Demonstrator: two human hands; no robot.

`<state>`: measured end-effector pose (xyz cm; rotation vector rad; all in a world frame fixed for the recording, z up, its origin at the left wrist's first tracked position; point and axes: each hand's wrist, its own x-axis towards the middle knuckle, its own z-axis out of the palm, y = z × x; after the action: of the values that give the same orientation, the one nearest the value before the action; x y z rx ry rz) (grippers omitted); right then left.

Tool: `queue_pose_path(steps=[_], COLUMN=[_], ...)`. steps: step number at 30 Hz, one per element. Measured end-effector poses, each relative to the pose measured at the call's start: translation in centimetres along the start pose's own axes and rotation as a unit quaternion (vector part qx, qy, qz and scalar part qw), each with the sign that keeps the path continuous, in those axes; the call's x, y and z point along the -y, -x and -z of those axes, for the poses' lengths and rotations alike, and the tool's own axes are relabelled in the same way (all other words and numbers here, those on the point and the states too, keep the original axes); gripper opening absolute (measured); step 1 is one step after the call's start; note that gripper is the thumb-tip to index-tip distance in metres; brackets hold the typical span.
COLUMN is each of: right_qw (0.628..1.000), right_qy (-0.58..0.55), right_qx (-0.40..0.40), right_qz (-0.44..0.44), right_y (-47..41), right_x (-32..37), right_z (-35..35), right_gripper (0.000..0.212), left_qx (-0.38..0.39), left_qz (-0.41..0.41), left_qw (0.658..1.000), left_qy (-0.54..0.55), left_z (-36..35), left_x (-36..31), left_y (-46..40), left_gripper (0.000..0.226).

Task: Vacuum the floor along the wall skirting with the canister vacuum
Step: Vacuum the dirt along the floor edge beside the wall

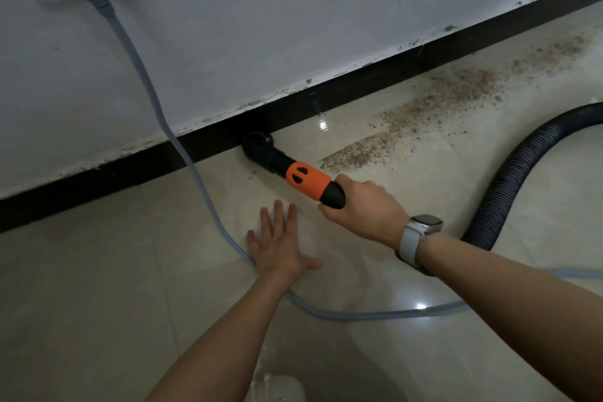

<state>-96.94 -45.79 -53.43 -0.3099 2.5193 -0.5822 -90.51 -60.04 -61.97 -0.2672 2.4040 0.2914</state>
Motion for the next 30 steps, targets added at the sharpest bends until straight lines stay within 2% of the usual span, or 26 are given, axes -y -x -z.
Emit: queue_pose_path(steps=[8, 13, 22, 24, 26, 28, 30], right_qw=[0.992, 0.988, 0.962, 0.956, 0.958, 0.975, 0.992], right_qy=[-0.079, -0.080, -0.194, -0.220, -0.224, -0.177, -0.094], right_qx=[-0.049, -0.073, -0.088, -0.082, -0.072, -0.050, -0.018], right_qz=[-0.090, -0.112, -0.173, -0.175, -0.162, -0.128, -0.085], right_y=[0.9, 1.3, 1.4, 1.6, 2.2, 3.3, 4.7], right_x=[-3.1, -4.3, -5.1, -4.6, -3.8, -2.8, -1.6], right_z=[1.0, 1.4, 2.7, 2.6, 2.2, 1.2, -0.4], right_gripper=[0.031, 0.031, 0.024, 0.024, 0.024, 0.026, 0.030], left_qx=[-0.001, 0.000, -0.005, -0.033, -0.113, -0.224, -0.284], left_qz=[-0.002, -0.004, -0.010, -0.023, -0.035, -0.040, -0.024], left_qw=[1.000, 1.000, 1.000, 0.999, 0.989, 0.953, 0.913], left_qy=[-0.012, -0.012, -0.007, 0.013, 0.094, 0.198, 0.291], left_z=[0.0, 0.0, 0.0, -0.2, -0.6, -0.8, -0.6], left_x=[0.0, 0.1, 0.2, 0.7, 1.5, 2.2, 2.6], left_y=[0.0, 0.1, 0.1, 0.2, 0.4, 1.0, 1.6], left_gripper=[0.119, 0.119, 0.117, 0.105, 0.077, 0.049, 0.033])
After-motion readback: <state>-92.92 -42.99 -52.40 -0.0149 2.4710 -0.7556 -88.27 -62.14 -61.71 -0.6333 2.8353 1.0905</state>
